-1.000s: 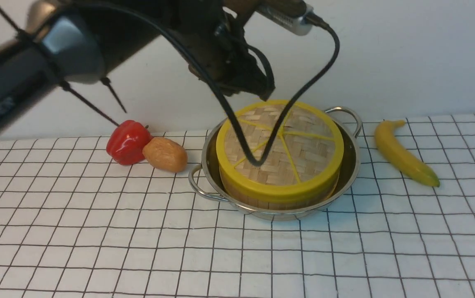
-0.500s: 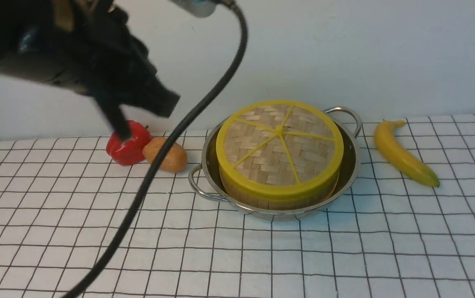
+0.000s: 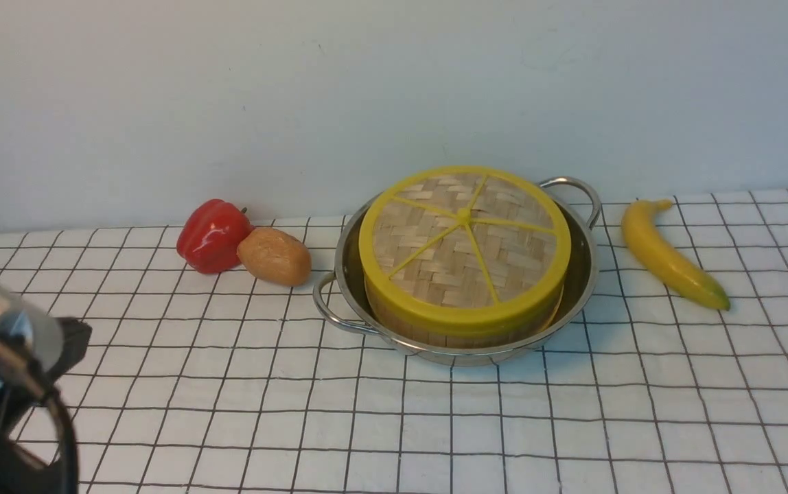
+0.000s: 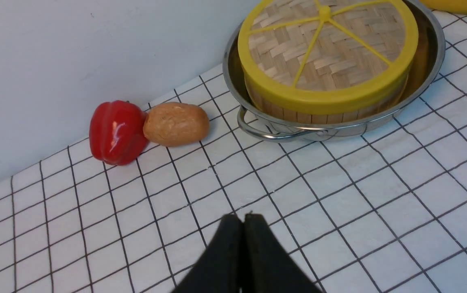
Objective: Place the steamer in the pot on the white tablecloth, and put the lid on the steamer.
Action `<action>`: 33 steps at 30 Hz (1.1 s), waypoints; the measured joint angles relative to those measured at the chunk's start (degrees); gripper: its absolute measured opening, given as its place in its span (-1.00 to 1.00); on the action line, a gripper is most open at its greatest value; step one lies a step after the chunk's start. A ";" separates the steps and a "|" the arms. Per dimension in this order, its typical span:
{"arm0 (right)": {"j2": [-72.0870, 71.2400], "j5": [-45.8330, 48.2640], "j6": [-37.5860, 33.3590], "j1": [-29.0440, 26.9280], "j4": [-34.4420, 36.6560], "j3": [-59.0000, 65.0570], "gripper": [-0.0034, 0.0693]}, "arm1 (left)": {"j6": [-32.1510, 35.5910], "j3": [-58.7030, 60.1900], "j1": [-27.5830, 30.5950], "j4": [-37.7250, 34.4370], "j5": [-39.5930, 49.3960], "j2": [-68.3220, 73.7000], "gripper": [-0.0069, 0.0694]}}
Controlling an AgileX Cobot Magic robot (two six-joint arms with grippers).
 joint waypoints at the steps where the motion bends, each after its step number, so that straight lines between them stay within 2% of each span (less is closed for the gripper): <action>1: 0.00 -0.04 0.00 0.00 0.00 0.00 -0.92 | -0.05 1.24 0.00 0.00 -0.75 -1.14 -0.88; 22: 0.00 -0.49 0.04 0.00 0.00 0.00 -0.84 | -0.05 4.03 0.00 -1.54 -1.59 -3.24 -0.81; 25: 0.00 -0.49 0.04 0.00 0.00 0.00 -0.81 | 1.44 4.03 0.10 0.32 -1.59 -3.48 -0.80; 29: 0.00 -0.49 0.04 0.00 0.00 0.00 -0.78 | 1.97 4.23 3.88 1.09 -1.59 -5.43 -0.79; 33: 0.00 -0.49 0.04 0.00 0.33 0.00 -0.76 | 0.12 4.98 15.15 -0.06 -3.26 -9.54 -0.77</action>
